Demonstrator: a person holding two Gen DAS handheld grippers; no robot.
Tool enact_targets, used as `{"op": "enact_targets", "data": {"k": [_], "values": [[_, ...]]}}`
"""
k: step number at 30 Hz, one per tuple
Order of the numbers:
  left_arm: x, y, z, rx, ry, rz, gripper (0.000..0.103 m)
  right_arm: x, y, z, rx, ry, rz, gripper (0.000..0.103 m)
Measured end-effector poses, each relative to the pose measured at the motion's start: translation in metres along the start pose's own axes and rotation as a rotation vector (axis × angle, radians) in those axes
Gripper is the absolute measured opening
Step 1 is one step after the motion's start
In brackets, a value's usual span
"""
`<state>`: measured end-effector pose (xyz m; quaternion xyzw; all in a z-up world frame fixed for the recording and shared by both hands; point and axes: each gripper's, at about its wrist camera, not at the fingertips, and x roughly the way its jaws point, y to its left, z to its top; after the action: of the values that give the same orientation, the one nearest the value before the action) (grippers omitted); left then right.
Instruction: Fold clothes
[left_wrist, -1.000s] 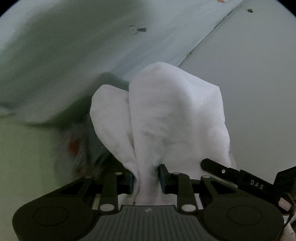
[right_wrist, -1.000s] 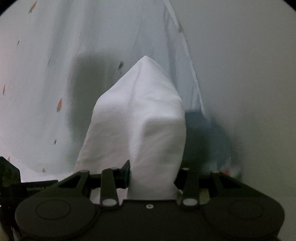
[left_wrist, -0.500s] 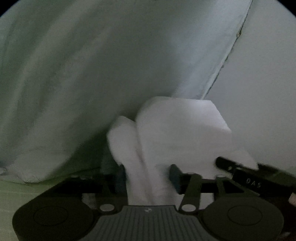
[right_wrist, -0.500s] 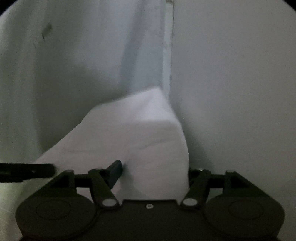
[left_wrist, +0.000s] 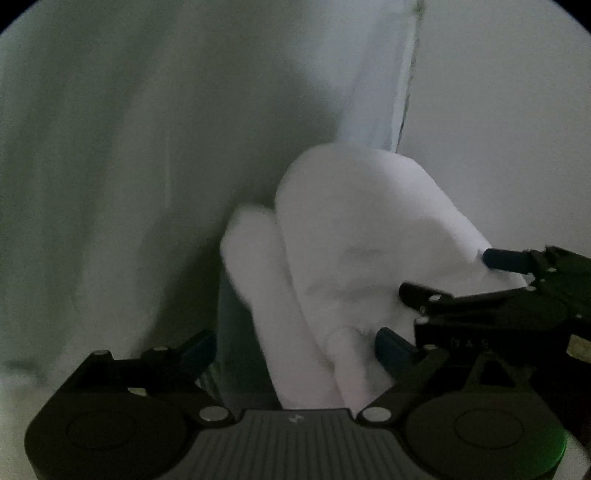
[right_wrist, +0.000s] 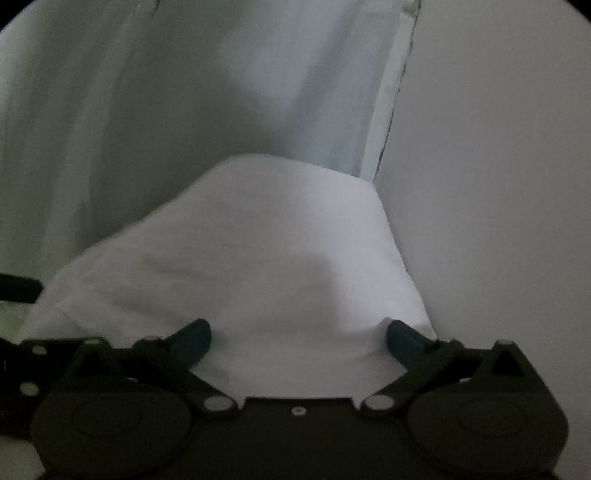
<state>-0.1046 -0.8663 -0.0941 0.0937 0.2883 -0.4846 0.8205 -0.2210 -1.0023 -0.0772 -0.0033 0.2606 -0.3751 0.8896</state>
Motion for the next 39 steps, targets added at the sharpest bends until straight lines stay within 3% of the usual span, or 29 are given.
{"op": "enact_targets", "data": {"k": [3,6,10,13,20,25,30,39], "values": [[-0.017,0.005,0.001,-0.039,-0.003,-0.017,0.093,-0.015,-0.002,-0.001,0.012,0.002,0.011,0.102],[-0.057,-0.001,-0.014,0.024,-0.054,0.019,0.093,-0.043,-0.004,0.000,0.039,-0.001,0.032,0.102],[-0.119,0.001,-0.023,0.015,-0.123,0.015,0.102,-0.100,0.002,-0.007,0.109,-0.014,0.037,0.102],[-0.174,-0.001,-0.033,-0.009,-0.166,-0.004,0.103,-0.152,0.014,-0.013,0.126,-0.053,0.024,0.103],[-0.286,-0.010,-0.076,0.027,-0.237,0.038,0.103,-0.260,0.038,-0.032,0.262,-0.069,0.022,0.103],[-0.318,-0.009,-0.087,-0.015,-0.222,0.079,0.103,-0.329,0.055,-0.065,0.277,-0.061,0.010,0.103],[-0.358,-0.005,-0.119,-0.036,-0.225,0.072,0.103,-0.381,0.075,-0.093,0.293,-0.049,-0.002,0.103],[-0.417,0.013,-0.167,0.025,-0.170,0.042,0.103,-0.458,0.125,-0.135,0.364,0.011,-0.066,0.103]]}}
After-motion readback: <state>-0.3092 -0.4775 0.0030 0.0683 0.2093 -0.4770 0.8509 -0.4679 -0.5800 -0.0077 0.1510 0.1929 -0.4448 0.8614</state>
